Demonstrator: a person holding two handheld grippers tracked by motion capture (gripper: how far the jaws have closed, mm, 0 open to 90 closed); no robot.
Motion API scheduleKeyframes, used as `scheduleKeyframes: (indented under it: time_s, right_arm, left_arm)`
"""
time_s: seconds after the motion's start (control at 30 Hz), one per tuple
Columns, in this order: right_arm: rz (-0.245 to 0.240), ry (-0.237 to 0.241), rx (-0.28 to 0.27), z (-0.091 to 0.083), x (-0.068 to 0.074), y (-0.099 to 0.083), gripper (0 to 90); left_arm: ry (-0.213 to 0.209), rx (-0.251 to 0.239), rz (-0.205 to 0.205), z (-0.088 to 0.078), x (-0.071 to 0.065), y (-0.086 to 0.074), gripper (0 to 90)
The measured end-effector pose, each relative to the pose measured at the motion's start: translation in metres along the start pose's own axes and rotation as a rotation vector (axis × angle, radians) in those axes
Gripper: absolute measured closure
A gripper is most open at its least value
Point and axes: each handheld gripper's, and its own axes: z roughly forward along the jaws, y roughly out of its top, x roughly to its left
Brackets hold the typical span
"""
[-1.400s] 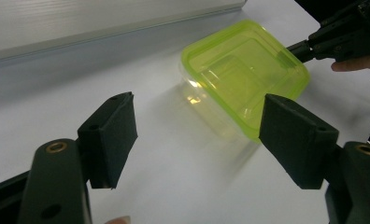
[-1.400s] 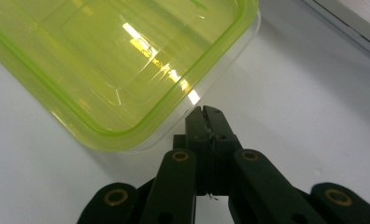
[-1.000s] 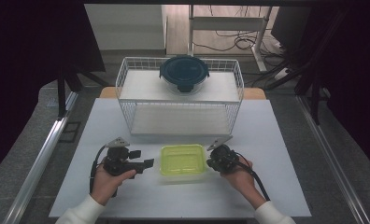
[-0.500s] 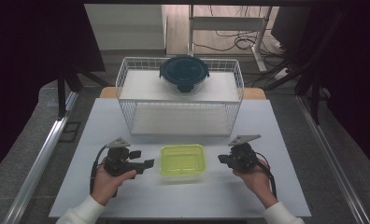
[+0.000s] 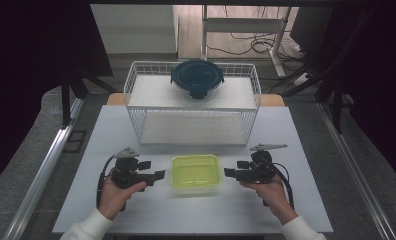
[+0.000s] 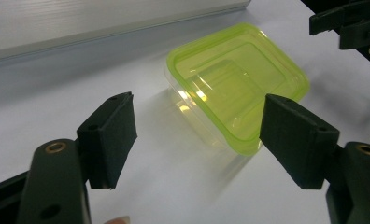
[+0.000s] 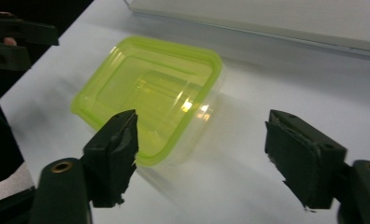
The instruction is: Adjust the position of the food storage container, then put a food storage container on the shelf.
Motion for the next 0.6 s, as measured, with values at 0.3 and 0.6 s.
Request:
scheduleKeyframes:
  time_s: [0.3,0.6]
  right_arm:
    - [0.004,0.048,-0.011,0.002,0.004,0.002,24.3]
    - [0.006,0.020,-0.021,0.008,0.010,0.006,28.6]
  left_arm:
    - [-0.014,0.013,-0.045,0.005,-0.002,0.006,23.4]
    - [-0.059,0.029,-0.125,0.014,-0.002,0.016,24.4]
